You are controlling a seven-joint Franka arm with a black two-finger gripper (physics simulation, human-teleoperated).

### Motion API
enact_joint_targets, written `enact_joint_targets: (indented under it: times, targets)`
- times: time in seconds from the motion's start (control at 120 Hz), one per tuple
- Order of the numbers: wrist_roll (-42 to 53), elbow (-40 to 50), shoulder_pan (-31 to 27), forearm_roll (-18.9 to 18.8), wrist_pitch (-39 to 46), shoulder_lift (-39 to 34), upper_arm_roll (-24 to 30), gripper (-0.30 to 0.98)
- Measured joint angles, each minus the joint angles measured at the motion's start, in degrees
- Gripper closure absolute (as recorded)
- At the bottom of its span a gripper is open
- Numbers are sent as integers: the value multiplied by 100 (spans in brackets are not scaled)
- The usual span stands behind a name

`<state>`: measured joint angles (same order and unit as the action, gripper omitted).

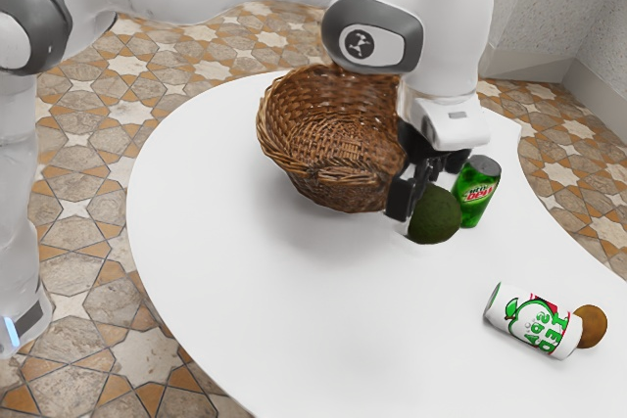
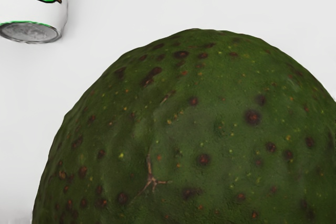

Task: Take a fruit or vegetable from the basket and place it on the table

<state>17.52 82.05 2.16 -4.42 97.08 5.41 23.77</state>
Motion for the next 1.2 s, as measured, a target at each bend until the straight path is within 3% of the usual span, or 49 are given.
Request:
enact_joint_targets:
  times: [0.058, 0.108, 0.858, 0.975, 1.2]
  targets:
    - [-9, -10, -655, -19, -3, 46, -9, 36]
    - [-17, -13, -803, -35, -5, 61, -3, 36]
    - [-80, -137, 213, -194, 125, 764, 18, 37]
    - [-94, -136, 260, -191, 174, 772, 11, 15]
    - [-109, -176, 275, -147, 196, 772, -1, 5]
